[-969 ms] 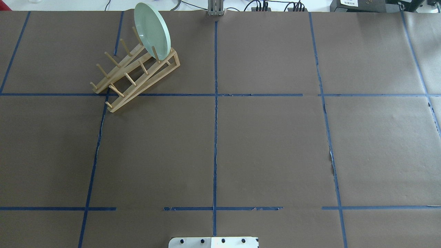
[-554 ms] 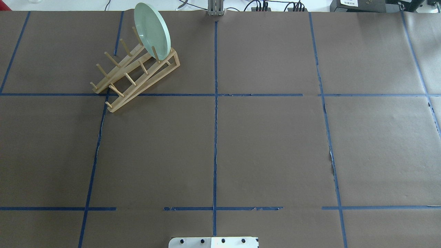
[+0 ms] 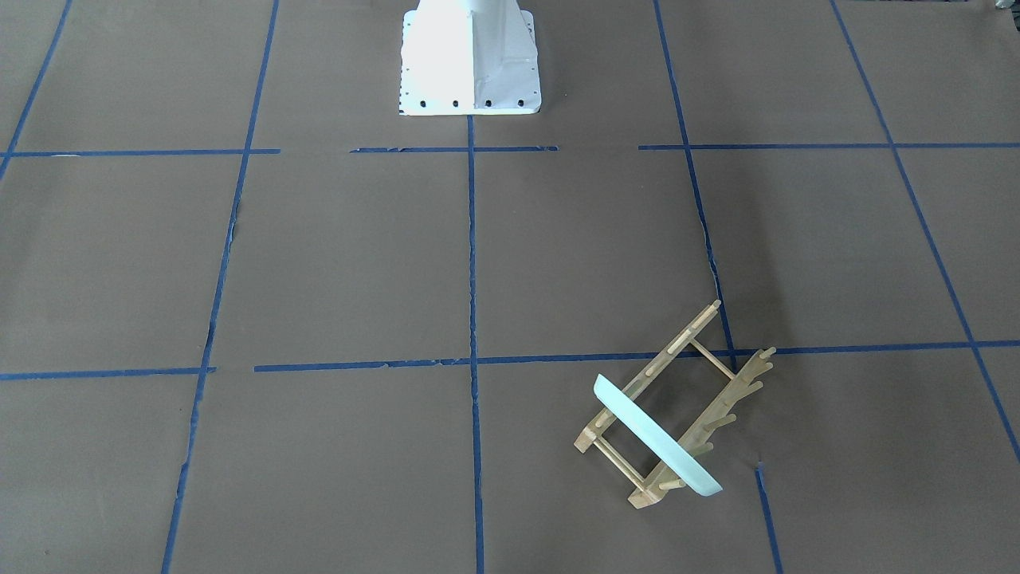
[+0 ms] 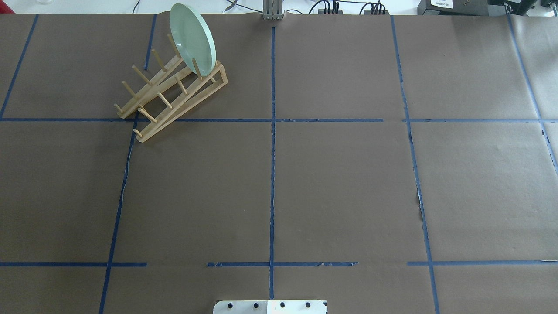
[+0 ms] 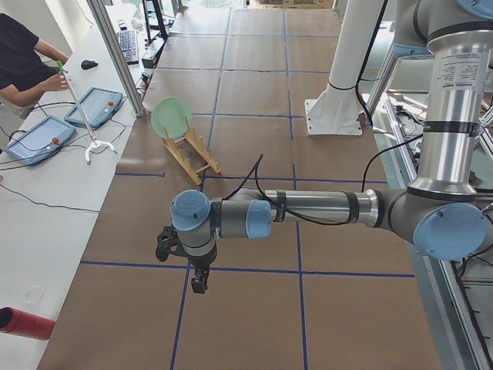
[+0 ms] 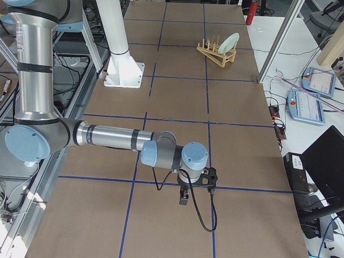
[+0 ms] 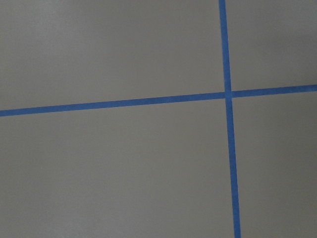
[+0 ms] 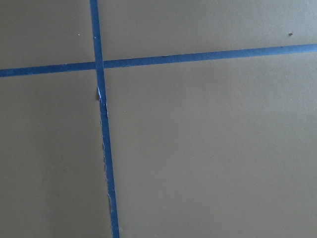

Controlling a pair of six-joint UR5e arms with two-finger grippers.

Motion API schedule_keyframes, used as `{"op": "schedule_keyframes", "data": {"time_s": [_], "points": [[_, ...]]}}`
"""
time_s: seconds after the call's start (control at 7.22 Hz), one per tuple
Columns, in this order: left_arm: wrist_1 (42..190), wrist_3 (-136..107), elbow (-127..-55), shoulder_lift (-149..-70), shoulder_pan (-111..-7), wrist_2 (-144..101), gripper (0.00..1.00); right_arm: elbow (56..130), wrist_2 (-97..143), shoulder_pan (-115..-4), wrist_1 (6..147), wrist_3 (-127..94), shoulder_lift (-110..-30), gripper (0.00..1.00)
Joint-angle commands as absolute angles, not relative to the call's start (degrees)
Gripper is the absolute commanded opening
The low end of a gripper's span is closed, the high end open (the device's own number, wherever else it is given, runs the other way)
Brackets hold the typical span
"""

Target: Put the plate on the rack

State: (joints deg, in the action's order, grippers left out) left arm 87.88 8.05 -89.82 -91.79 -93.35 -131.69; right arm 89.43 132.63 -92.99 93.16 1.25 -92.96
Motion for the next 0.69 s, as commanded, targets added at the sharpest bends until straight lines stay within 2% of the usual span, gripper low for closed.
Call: {"op": "schedule_keyframes", "data": {"time_s": [0.0,0.55], "points": [[87.9,7.6,-91.6,-91.5,-93.2,-134.5,1.0,89.5,132.6,-93.0,93.2,1.3,-93.0,1.0],[88.7,1.1,-90.8,-91.5,-93.0,-134.4,1.0,89.5,132.6,-93.0,93.2,1.2,-93.0,1.0]]}}
